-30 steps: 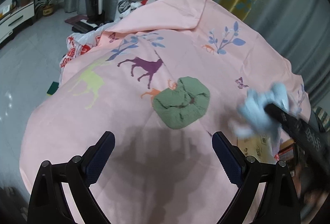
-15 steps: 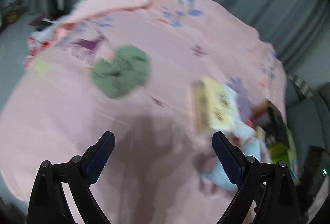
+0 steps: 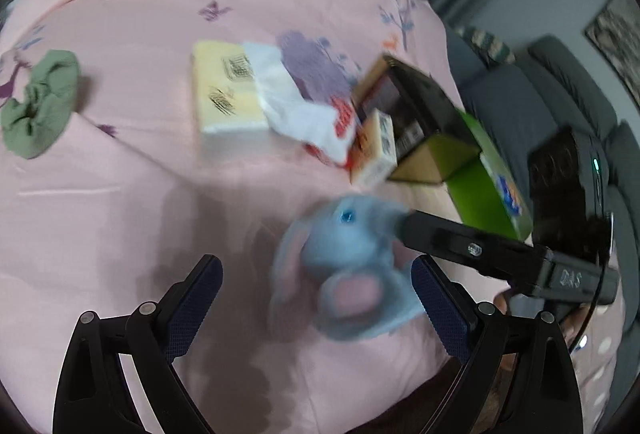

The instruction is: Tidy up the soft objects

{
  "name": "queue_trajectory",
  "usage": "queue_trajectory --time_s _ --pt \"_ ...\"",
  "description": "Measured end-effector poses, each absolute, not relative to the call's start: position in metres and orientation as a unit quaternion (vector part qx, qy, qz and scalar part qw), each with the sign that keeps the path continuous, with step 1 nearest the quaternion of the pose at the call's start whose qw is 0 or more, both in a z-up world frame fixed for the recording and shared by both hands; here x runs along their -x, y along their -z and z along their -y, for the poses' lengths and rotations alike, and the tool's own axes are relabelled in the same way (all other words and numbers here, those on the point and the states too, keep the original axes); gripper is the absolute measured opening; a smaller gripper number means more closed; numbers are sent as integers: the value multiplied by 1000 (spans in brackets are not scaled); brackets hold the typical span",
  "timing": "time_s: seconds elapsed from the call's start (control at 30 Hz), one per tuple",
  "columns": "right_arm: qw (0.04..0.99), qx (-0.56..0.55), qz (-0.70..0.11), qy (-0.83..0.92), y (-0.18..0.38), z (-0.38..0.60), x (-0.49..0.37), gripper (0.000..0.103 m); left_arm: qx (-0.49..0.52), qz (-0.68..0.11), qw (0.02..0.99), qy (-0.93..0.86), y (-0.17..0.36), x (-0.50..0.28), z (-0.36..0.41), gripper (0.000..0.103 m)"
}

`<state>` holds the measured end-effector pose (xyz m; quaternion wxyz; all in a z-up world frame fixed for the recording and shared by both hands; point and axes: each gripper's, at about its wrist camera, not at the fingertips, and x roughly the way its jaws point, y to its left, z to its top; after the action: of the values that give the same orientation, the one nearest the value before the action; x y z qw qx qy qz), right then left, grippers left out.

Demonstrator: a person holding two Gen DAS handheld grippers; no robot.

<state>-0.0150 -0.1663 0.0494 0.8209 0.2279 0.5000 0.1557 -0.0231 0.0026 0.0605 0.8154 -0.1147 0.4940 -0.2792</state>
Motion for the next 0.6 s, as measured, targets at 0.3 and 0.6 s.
queue_trajectory --time_s 0.3,0.6 --pt "793 -239 -544 -138 -22 175 18 90 72 -514 806 285 -43 36 31 94" --pt "767 -303 -537 -179 -14 178 20 61 57 -471 829 295 -53 44 52 55"
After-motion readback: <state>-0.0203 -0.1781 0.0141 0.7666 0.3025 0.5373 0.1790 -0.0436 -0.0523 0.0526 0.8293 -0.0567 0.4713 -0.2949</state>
